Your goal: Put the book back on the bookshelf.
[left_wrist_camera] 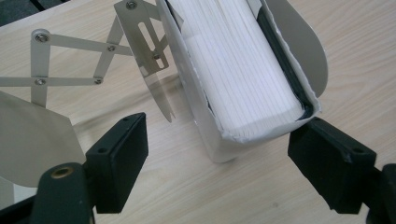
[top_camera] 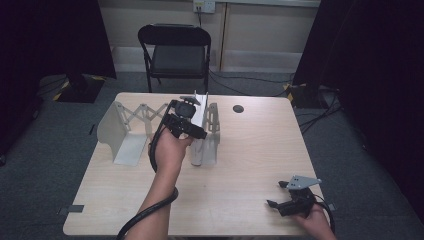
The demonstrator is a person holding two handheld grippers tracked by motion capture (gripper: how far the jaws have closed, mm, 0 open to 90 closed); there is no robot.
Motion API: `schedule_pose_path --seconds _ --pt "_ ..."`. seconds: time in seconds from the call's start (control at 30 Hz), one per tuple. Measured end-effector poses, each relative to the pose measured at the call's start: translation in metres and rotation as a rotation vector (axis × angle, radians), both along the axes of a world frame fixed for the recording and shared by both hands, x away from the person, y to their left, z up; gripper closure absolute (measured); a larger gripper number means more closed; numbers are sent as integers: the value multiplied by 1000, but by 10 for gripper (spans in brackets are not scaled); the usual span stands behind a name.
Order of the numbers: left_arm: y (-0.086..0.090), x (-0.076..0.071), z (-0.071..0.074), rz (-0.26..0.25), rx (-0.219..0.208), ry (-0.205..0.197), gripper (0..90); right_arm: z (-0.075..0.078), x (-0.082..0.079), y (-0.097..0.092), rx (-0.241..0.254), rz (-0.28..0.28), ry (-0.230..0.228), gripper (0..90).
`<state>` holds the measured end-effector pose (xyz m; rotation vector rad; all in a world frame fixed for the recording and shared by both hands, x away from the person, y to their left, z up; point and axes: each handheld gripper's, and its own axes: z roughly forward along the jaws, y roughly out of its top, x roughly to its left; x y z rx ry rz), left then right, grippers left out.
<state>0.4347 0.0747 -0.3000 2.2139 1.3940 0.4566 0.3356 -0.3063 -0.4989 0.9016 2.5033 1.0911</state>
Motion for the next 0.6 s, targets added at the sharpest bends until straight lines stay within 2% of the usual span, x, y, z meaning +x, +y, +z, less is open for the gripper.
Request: schedule_pose_path --seconds 0.17,0.27,0.4,0.6 --pt "3 -3 -1 -10 -4 -8 189 0 0 0 0 0 0 129" --pt "4 -4 -2 -18 12 -8 189 0 0 0 0 1 -1 129" --pt "7 -5 -2 -26 -5 -7 177 0 0 0 -1 0 1 129" --pt "11 -8 -6 -39 -6 2 165 0 0 0 0 0 0 129"
